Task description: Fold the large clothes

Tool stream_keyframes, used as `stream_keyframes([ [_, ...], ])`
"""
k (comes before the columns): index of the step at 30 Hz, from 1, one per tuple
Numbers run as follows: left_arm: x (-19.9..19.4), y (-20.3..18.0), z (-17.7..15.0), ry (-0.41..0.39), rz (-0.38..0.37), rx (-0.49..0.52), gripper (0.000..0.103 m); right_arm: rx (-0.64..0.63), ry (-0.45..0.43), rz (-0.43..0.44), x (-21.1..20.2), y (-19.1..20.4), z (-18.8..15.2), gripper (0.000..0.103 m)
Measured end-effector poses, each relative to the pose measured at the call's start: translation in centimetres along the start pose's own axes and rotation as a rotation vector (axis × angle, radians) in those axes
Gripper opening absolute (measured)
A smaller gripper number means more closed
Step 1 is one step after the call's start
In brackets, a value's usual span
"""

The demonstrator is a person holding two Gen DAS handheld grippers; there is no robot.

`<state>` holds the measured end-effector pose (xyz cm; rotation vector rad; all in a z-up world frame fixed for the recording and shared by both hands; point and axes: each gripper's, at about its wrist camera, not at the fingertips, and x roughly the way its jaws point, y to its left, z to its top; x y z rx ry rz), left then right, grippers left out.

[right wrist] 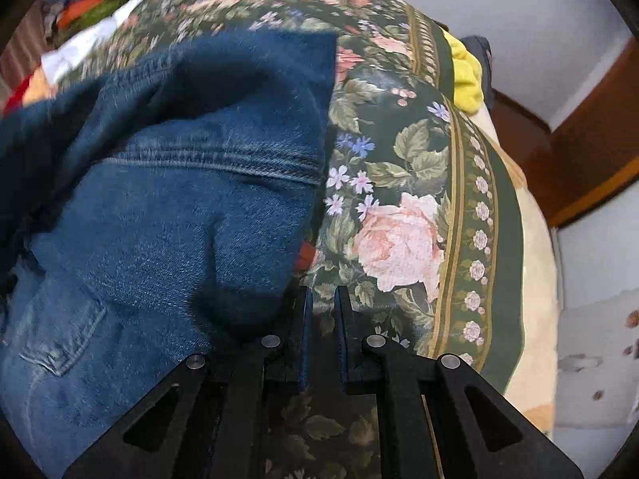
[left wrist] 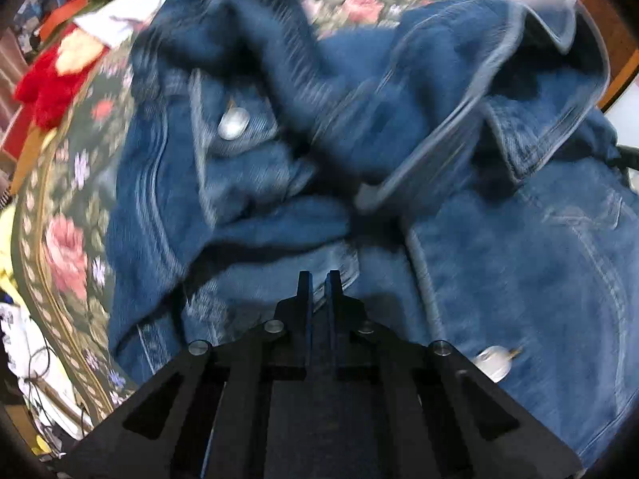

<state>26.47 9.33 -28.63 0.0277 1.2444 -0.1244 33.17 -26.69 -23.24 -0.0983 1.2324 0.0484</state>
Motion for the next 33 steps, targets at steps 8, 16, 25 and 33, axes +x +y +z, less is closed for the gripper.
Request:
stream_keyframes([
  [8, -6.2, 2.4, 0.8, -0.143, 0.062, 0.002, 0.011, 0.010, 0.005, 0.087, -0.6, -1.5, 0.3, 0.007],
  [16, -7.5, 3.8, 5.5, -0.220, 0.052, -0.015, 0.079, 0.106, -0.087, 0.187, -4.5, -3.1, 1.2, 0.007],
  [25, -2.0, 3.9, 6.3, -0.060, -0.202, -0.146, 0.078, -0.017, -0.079, 0.351, -6.3, 1.7, 4.0, 0.007],
  [33, -0.1, 1.3, 8.2, -0.027, -0.292, -0.122, 0.073, -0.130, 0.008, 0.405, -2.6, 8.9, 6.4, 0.007],
])
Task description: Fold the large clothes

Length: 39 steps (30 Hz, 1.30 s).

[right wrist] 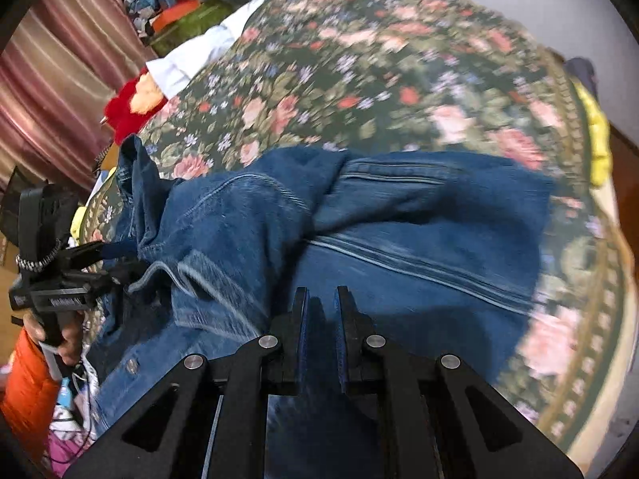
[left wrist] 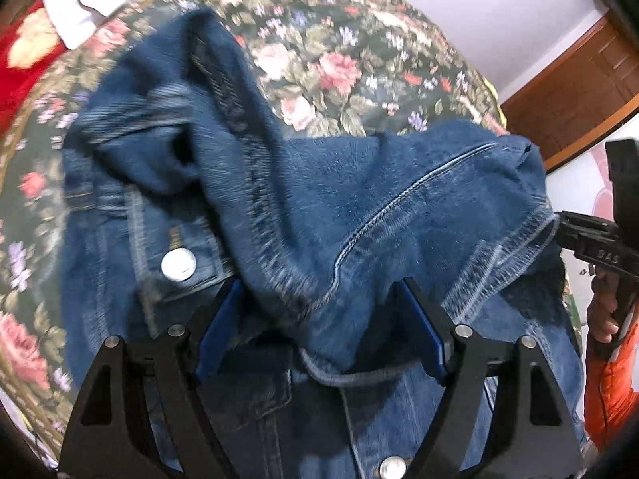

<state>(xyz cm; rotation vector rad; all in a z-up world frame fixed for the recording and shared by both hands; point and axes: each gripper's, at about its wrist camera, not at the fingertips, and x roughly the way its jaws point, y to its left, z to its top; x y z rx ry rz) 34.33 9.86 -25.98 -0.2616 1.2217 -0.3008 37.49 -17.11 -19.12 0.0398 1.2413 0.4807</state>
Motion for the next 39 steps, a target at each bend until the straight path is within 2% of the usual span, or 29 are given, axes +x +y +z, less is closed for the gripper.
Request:
stream_keyframes([
  [1, 0.6, -0.1, 0.2, 0.007, 0.002, 0.002, 0.067, 0.010, 0.010, 0.012, 0.6, 0.1, 0.4, 0.007],
  [3, 1.3, -0.5, 0.5, 0.011, 0.012, 0.012, 0.040, 0.024, 0.004, 0.015, 1.0, 0.2, 0.9, 0.007],
  [5, 0.9, -1.3, 0.8, -0.038, 0.085, 0.065, 0.029, 0.038, -0.011, 0.025, 0.7, 0.0, 1.3, 0.007],
  [7, -0.3, -1.9, 1.2, -0.091, 0.130, 0.103, 0.028, 0.046, -0.023, 0.042, 0.3, -0.1, 1.5, 0.007],
  [9, -1.6, -1.8, 2.1, -0.126, 0.130, 0.108, 0.027, 0.035, -0.032, 0.039, -0.1, 0.0, 1.7, 0.007],
  [14, -3.3, -1.5, 6.5, -0.155, 0.116, 0.092, 0.026, -0.012, 0.033, 0.041, 1.6, 1.1, 2.8, 0.007],
  [18, -2.5, -1.1, 10.8, -0.160, 0.158, 0.085, 0.026, -0.031, 0.009, 0.064, 2.4, 2.5, 5.4, 0.007],
  [23, 0.9, 1.6, 15.5, -0.101, 0.132, -0.052, 0.026, 0.058, -0.058, 0.069, 3.9, 1.9, 11.0, 0.007],
  [26, 3.2, 3.6, 17.5, -0.051, 0.099, -0.148, 0.026, 0.103, -0.074, 0.014, 5.8, 0.6, 14.1, 0.007],
  [31, 6.2, 7.7, 19.9, 0.073, 0.001, -0.327, 0.026, 0.154, -0.087, -0.062, 7.8, -1.9, 16.5, 0.007],
  [34, 6.1, 8.4, 20.8, 0.081, -0.029, -0.357, 0.026, 0.170, -0.090, -0.026, 7.7, -2.6, 16.8, 0.007],
  [36, 4.8, 7.9, 21.2, 0.039, 0.005, -0.321, 0.027, 0.150, -0.099, -0.017, 7.0, -2.4, 16.5, 0.007],
  [37, 3.7, 7.4, 21.5, 0.000, 0.039, -0.281, 0.035, 0.134, -0.108, -0.026, 6.4, -2.3, 16.2, 0.007],
  [39, 1.2, 6.3, 21.9, -0.092, 0.121, -0.201, 0.064, 0.104, -0.129, -0.035, 5.1, -2.0, 15.5, 0.007],
])
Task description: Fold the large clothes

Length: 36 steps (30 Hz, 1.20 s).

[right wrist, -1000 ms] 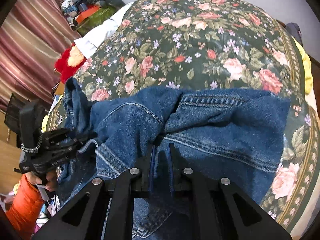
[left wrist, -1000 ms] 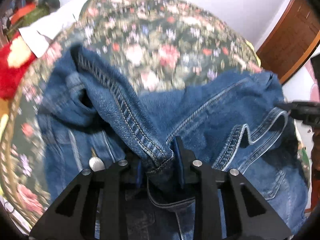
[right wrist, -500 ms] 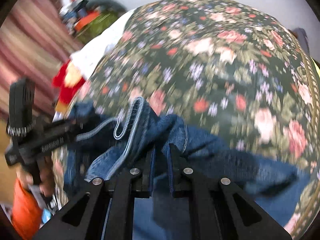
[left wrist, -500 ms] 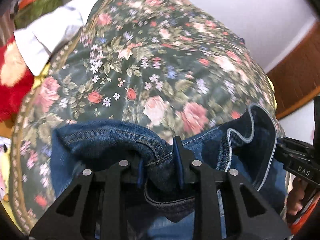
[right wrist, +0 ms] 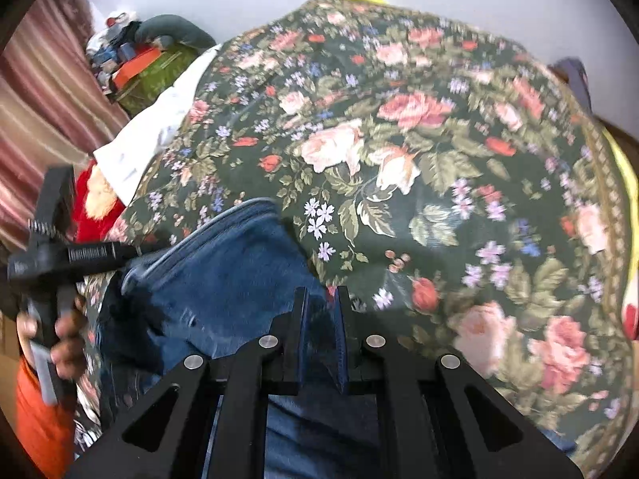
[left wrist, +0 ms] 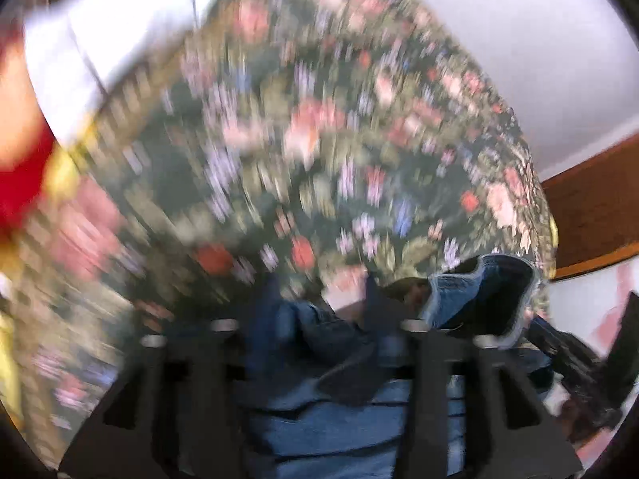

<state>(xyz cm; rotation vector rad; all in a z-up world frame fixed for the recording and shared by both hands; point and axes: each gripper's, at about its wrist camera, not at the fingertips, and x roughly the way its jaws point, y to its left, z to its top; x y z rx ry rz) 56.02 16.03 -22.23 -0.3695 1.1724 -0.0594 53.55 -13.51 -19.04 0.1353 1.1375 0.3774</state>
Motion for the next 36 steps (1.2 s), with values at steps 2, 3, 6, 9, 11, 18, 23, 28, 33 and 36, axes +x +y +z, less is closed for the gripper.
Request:
stream_keyframes([
  [2, -2.8, -0.9, -0.5, -0.098, 0.056, 0.078, 0.070, -0.031, -0.015, 0.025, -1.9, 0.1, -0.8, 0.007],
  [3, -3.7, -1.0, -0.8, -0.119, 0.071, 0.112, 0.070, -0.046, -0.020, 0.026, -2.6, 0.1, -1.2, 0.007],
  [6, -6.7, -1.4, -3.6, -0.152, 0.129, 0.215, 0.070, -0.134, -0.046, -0.028, -5.7, 0.6, -3.3, 0.007],
  [9, -9.3, -2.0, -8.2, -0.206, 0.224, 0.361, 0.072, -0.225, -0.058, -0.087, -9.2, 0.6, -6.9, 0.007],
  [11, -10.8, -2.3, -12.1, -0.236, 0.298, 0.478, 0.077, -0.277, -0.058, -0.133, -11.3, 0.6, -9.7, 0.007],
  [18, -13.6, -0.2, -23.4, -0.264, 0.399, 0.578, 0.089, -0.242, 0.059, -0.192, -13.1, -1.7, -19.7, 0.007],
  [23, -13.0, 2.6, -27.5, -0.179, 0.379, 0.461, 0.089, -0.331, 0.046, -0.403, -10.4, -1.9, -24.9, 0.010],
  [28, -12.7, 4.7, -29.7, -0.148, 0.397, 0.406, 0.089, -0.423, 0.059, -0.547, -10.2, -0.5, -26.2, 0.013],
  [33, -13.8, 5.2, -30.0, -0.182, 0.385, 0.386, 0.089, -0.242, 0.090, -0.408, -14.1, -2.3, -24.5, 0.013],
  [36, -13.9, 5.5, -29.6, -0.198, 0.359, 0.350, 0.089, -0.186, 0.114, -0.382, -15.6, -4.4, -24.0, 0.014],
])
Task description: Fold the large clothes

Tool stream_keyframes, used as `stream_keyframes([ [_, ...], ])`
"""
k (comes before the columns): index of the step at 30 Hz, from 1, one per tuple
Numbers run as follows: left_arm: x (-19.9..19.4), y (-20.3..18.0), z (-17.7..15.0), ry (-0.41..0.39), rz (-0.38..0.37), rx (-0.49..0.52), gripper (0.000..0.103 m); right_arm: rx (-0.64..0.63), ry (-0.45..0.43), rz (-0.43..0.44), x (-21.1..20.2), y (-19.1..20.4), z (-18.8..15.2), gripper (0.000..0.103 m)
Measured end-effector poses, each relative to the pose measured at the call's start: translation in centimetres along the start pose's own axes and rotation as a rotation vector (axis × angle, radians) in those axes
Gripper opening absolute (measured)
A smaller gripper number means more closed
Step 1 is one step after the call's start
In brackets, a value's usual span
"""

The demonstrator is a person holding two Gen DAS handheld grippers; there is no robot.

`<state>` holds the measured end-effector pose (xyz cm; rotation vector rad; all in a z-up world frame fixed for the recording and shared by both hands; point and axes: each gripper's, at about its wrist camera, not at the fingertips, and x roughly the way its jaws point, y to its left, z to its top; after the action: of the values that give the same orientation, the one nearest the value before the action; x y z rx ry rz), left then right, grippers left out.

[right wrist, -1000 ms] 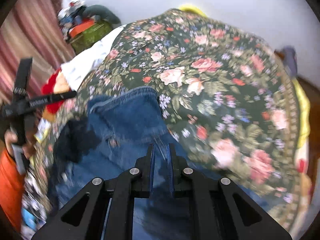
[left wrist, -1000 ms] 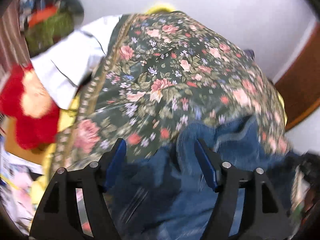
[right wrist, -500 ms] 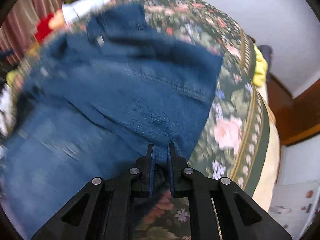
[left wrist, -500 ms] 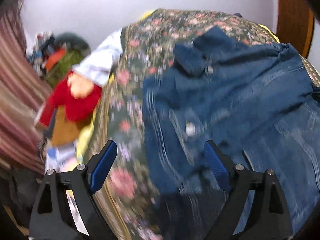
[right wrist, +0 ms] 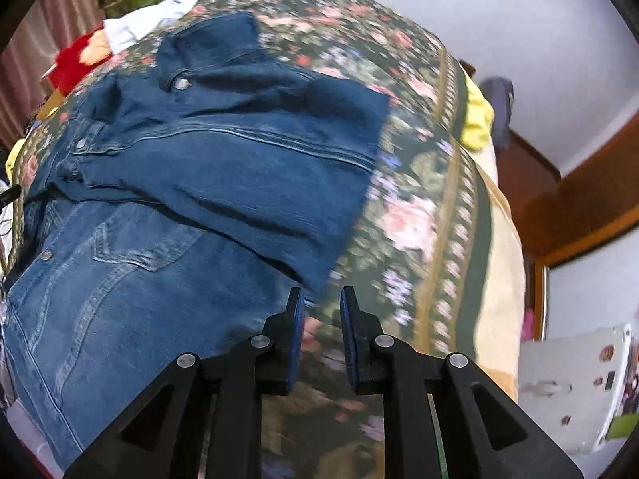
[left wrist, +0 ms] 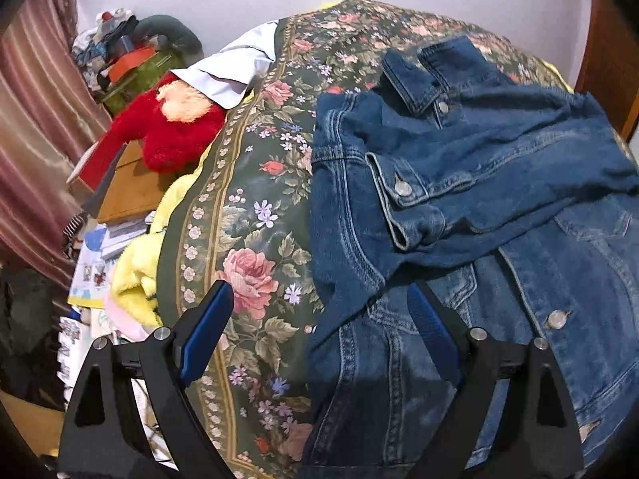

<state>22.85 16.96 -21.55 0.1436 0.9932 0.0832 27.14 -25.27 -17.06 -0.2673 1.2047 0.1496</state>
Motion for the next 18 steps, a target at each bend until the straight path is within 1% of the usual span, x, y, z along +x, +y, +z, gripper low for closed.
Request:
stream_keyframes([
  [1, 0.3, 0.1, 0.1, 0.000, -0.007, -0.019, 0.089, 0.002, 0.039, -0.010, 1.0, -0.7, 0.0, 0.014],
  [3, 0.9, 0.3, 0.0, 0.014, -0.012, -0.045, 0.089, 0.032, 0.165, 0.007, 4.8, -2.3, -0.7, 0.016],
  [4, 1.1, 0.4, -0.1, 0.022, -0.012, -0.052, 0.089, 0.063, 0.174, 0.041, 6.3, -3.2, -1.2, 0.029],
  [5, 1.4, 0.5, -0.3, 0.034, -0.012, -0.059, 0.089, 0.092, 0.141, 0.042, 6.7, -4.1, -1.5, 0.065],
  [6, 1.5, 0.6, -0.5, 0.042, -0.012, -0.058, 0.089, 0.087, 0.129, -0.028, 6.8, -4.6, -1.6, 0.086],
  [7, 1.5, 0.7, -0.8, 0.047, -0.009, -0.054, 0.089, 0.068, 0.109, -0.135, 6.7, -5.1, -1.7, 0.103],
  [8, 1.6, 0.9, -1.0, 0.053, -0.001, -0.048, 0.089, 0.069, 0.094, -0.159, 6.7, -5.6, -2.0, 0.102],
  [10, 1.7, 1.2, -1.4, 0.063, 0.011, -0.042, 0.089, 0.142, 0.109, -0.074, 6.7, -7.0, -2.8, 0.100],
  [11, 1.7, 1.5, -1.6, 0.068, 0.014, -0.043, 0.089, 0.170, 0.108, -0.040, 6.3, -7.6, -3.1, 0.096],
  [12, 1.6, 1.8, -1.7, 0.070, 0.014, -0.047, 0.089, 0.182, 0.098, -0.031, 5.8, -7.9, -3.2, 0.093],
  [13, 1.5, 2.1, -1.9, 0.075, 0.012, -0.056, 0.089, 0.197, 0.077, -0.020, 5.0, -8.1, -3.3, 0.093],
  [15, 1.2, 2.9, -2.2, 0.080, 0.000, -0.078, 0.089, 0.238, 0.011, 0.036, 2.5, -8.3, -3.3, 0.093],
  [17, 0.9, 3.5, -2.5, 0.091, -0.022, -0.093, 0.089, 0.263, -0.045, 0.124, -0.1, -7.9, -3.2, 0.093],
  [18, 0.8, 3.8, -2.8, 0.099, -0.047, -0.101, 0.089, 0.264, -0.059, 0.163, -1.1, -7.5, -3.2, 0.093],
])
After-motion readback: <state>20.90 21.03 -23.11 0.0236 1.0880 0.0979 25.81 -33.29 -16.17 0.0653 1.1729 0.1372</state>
